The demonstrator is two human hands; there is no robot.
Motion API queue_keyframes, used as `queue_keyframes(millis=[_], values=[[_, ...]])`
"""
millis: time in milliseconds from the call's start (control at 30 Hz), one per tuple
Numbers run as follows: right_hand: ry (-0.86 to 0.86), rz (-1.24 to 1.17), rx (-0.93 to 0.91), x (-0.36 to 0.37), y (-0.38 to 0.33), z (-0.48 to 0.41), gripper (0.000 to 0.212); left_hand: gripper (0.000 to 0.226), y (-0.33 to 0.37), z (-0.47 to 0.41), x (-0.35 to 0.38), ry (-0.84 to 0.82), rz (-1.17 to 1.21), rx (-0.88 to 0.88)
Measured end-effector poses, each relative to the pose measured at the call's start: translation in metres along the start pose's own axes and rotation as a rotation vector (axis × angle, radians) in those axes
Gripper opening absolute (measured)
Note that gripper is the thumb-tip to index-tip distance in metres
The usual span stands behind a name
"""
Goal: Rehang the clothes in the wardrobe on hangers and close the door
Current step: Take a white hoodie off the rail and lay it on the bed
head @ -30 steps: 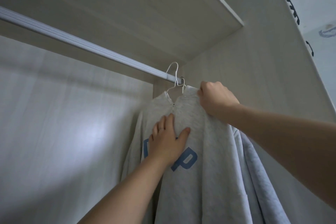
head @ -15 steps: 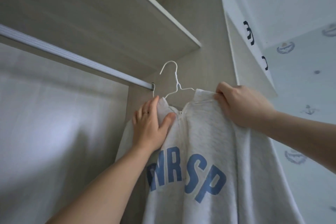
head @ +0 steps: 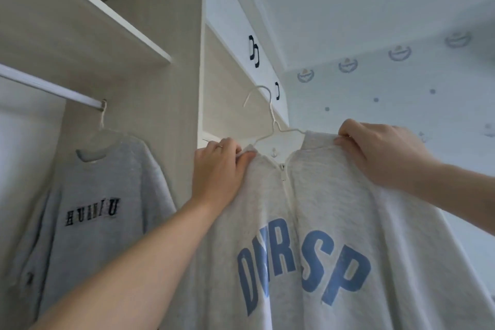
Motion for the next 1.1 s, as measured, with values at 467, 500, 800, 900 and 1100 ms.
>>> queue_keyframes(millis=[467,500,800,900,1100], values=[[-0.345,0.143,0.462,-0.107,0.14,0.277,0.021,0.029,0.292,0.146,0.195,-0.235,0.442,0.045],[-0.364,0.153,0.496,-0.111,0.145,0.296,0.022,0.029,0.31,0.158,0.207,-0.261,0.465,0.039],[-0.505,0.268,0.786,-0.125,0.202,0.429,0.023,0.037,0.452,0.242,0.309,-0.414,0.666,0.074],[-0.522,0.293,0.879,-0.116,0.229,0.458,0.022,0.038,0.489,0.255,0.351,-0.447,0.743,0.101],[-0.562,0.291,1.047,-0.074,0.291,0.505,0.021,0.039,0.551,0.268,0.449,-0.509,0.854,0.175]])
Point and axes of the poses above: each hand's wrist, its own z-axis away from the middle knuckle, its own x-axis out of the palm, y = z × x, the point moved 4 cm from there along -z, towards the middle knuckle, and after that the axes turned 1 degree about -x, right-handed, at the moved point
